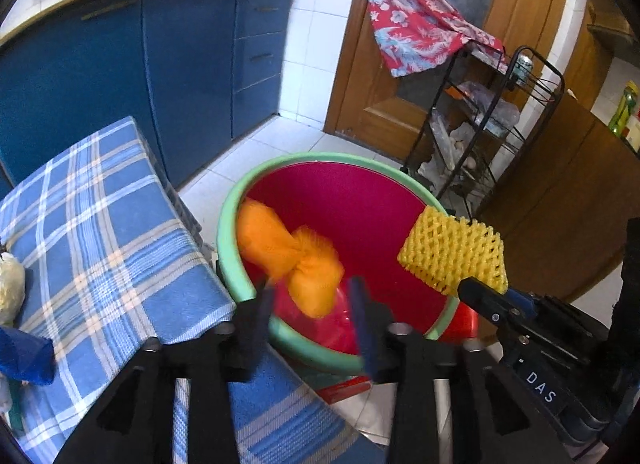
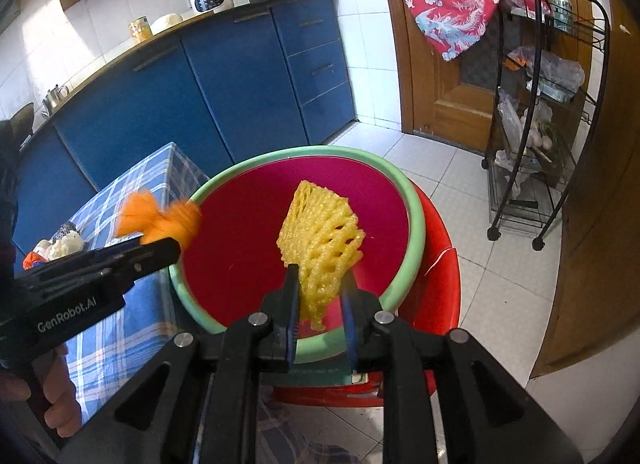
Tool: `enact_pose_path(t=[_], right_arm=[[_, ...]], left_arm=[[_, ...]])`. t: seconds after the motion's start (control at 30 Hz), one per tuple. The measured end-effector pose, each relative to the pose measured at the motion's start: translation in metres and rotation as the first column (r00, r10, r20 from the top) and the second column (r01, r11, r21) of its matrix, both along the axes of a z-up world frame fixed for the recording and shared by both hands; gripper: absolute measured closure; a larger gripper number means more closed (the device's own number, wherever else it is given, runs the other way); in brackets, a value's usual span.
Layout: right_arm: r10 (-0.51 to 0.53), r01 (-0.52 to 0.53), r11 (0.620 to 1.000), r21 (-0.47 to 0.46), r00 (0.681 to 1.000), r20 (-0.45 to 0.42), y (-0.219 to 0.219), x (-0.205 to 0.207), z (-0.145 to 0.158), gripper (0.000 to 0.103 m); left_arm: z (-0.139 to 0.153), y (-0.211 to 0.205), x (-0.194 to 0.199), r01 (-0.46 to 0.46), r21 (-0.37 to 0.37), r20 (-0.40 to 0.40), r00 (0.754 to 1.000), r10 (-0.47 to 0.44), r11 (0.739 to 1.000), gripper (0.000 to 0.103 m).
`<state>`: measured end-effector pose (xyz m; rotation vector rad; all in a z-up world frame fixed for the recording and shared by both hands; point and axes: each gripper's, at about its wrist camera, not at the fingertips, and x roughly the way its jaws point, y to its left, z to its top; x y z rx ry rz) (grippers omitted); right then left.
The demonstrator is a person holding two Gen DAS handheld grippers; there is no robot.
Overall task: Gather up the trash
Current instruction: 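Carry both items to the red bin and open both grippers over it, then return both tools to the table toward the remaining items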
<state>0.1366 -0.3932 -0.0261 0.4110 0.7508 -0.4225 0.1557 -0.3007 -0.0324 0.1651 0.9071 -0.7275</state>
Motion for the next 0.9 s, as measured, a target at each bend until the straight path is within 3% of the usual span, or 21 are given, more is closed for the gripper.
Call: enact_pose_path(t=[0.53,0.9], right_arm=[[-0.005,0.005,1.0,-0.007,0.999,0.052,0.003,-0.005,0.009,0.049],[0.002,-0.002,1.0,-0.003,0.995,0.095,0.014,-0.016,0.024,0.038]], left_arm=[[0.01,0.024,0.001,-0.065,-0.022,0.005,0.998,0.065,0.998,0.05],[0.026,0.055,-0.009,-0.119,-0.047,0.021,0.993,0.12,0.992,0.05]])
